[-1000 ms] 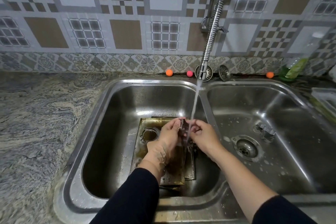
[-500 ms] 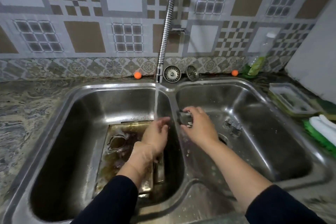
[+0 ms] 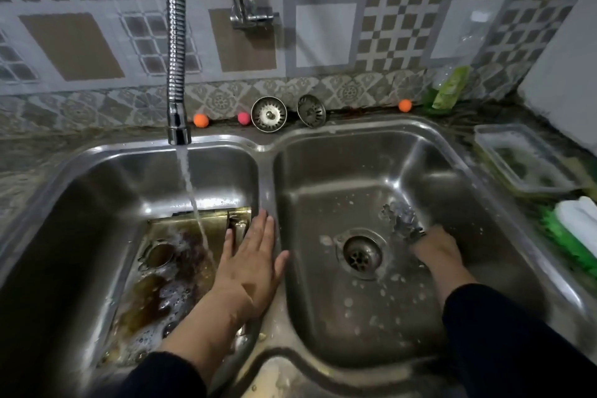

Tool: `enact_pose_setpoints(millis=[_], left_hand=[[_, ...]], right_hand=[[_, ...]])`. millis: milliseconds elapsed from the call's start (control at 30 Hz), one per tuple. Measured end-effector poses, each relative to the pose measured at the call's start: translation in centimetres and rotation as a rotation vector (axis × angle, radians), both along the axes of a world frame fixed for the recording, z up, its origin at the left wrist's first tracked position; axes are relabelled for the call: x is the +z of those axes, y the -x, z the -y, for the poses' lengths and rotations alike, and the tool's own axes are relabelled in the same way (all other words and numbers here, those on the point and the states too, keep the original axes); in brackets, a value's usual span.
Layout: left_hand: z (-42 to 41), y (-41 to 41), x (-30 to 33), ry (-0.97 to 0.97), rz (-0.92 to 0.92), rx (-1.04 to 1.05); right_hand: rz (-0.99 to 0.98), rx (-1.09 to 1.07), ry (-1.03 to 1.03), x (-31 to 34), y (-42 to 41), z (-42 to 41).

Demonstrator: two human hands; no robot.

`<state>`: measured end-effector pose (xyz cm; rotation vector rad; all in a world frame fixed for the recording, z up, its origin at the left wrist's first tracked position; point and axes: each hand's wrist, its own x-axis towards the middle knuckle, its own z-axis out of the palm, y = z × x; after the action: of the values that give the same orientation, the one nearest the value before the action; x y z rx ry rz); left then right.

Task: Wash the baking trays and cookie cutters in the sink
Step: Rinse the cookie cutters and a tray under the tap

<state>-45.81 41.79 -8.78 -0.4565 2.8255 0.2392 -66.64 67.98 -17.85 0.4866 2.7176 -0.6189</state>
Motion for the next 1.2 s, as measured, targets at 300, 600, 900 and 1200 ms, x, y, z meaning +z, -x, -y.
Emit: enact_pose_setpoints(millis=[300,600,900,1200], left_hand=[[-0.1,0.4,-0.1,0.033,0.009,-0.005],[1.7,-0.4,0.3,-0.116,-0.09,-0.093],[11.8,-7.3,-2.7,-0.337,0.025,0.208],[18.6,-10.3,-4.8,-0.378,0.008,0.346]], right_hand=[[0.023,0.137,-0.132,1.3,-1.1,0.1],[-0.065,0.592,-0.067,10.2,-8.6,7.3],[-0.273,1.125,0.203,13.2,-22.6,22.9],[-0.181,1.247,-0.085,4.3,-22.8,34.9]])
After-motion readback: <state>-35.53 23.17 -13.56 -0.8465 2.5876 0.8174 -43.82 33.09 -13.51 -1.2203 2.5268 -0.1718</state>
